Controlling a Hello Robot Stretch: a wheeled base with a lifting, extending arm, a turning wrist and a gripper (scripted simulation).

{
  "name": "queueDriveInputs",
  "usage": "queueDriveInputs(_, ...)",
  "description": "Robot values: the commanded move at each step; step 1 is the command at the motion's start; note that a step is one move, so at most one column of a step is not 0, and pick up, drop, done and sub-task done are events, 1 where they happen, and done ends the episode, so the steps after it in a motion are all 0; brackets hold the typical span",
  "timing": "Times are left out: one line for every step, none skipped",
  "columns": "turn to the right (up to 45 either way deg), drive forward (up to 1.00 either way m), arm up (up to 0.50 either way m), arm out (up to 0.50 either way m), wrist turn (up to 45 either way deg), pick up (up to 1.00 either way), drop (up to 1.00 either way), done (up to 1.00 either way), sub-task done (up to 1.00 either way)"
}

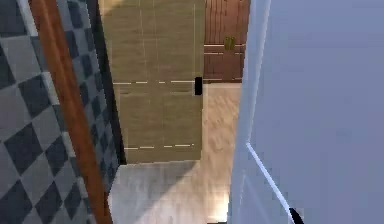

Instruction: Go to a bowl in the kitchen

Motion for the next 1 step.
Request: queueDriveInputs(0.0,1.0,0.0,0.0,0.0,0.0,0.0,0.0,0.0)
